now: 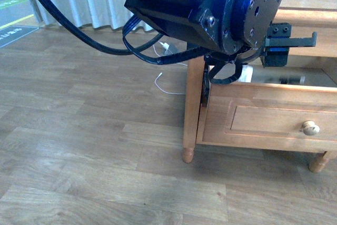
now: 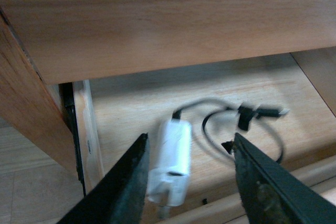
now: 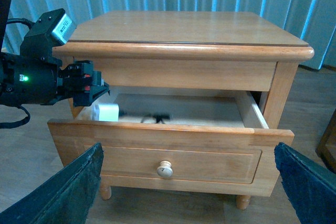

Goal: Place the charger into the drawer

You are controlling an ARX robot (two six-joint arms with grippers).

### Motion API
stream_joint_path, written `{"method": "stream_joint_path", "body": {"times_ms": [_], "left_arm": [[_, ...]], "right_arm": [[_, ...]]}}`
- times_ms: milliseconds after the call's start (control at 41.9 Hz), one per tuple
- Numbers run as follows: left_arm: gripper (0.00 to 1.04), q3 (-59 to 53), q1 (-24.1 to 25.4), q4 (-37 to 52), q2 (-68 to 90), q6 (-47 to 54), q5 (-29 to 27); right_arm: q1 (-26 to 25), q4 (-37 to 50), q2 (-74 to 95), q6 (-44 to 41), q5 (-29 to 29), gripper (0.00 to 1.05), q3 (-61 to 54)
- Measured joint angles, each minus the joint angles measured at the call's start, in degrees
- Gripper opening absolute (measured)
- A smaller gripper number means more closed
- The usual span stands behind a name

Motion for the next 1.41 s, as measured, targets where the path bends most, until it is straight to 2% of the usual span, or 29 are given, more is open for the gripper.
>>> {"method": "stream_joint_path", "body": {"times_ms": [239, 310, 358, 453, 787, 1074, 1193, 1384, 1408], "left_arm": [[0.84, -6.01, 0.61, 2.97, -5.77, 1.62, -2.38], [0.98, -10.56, 1.44, 5.11, -11.34, 2.78, -2.97], [1.01, -12.41, 1.95, 5.81, -13.86, 3.39, -3.13], [0.98, -17.11, 3.41, 7.32, -20.33, 4.35, -3.56], [0.99, -40.06, 9.62, 7.19, -50.47, 8.9, -3.37], [0.99, -58.42, 13.86, -3.89, -81.29, 9.25, -4.33], [0.99, -65.42, 16.48, -10.4, -93.83, 7.5, -7.65], [0.99, -65.77, 16.74, -10.56, -95.49, 6.82, -7.48], [0.96, -66.29, 16.7, -9.46, -95.67, 8.09, -8.98]], "right_arm": [[0.0, 0.0, 0.0, 0.0, 0.02, 0.97, 0.0], [0.0, 0.0, 0.0, 0.0, 0.02, 0.97, 0.0], [0.0, 0.0, 0.0, 0.0, 0.02, 0.97, 0.0], [0.0, 0.0, 0.0, 0.0, 0.02, 0.97, 0.0], [0.0, 0.0, 0.0, 0.0, 0.02, 0.97, 0.0], [0.0, 0.0, 0.0, 0.0, 0.02, 0.97, 0.0], [0.0, 0.0, 0.0, 0.0, 0.02, 0.97, 0.0], [0.0, 0.0, -0.02, 0.02, 0.04, 0.97, 0.0], [0.0, 0.0, -0.02, 0.0, 0.04, 0.97, 0.0]]}}
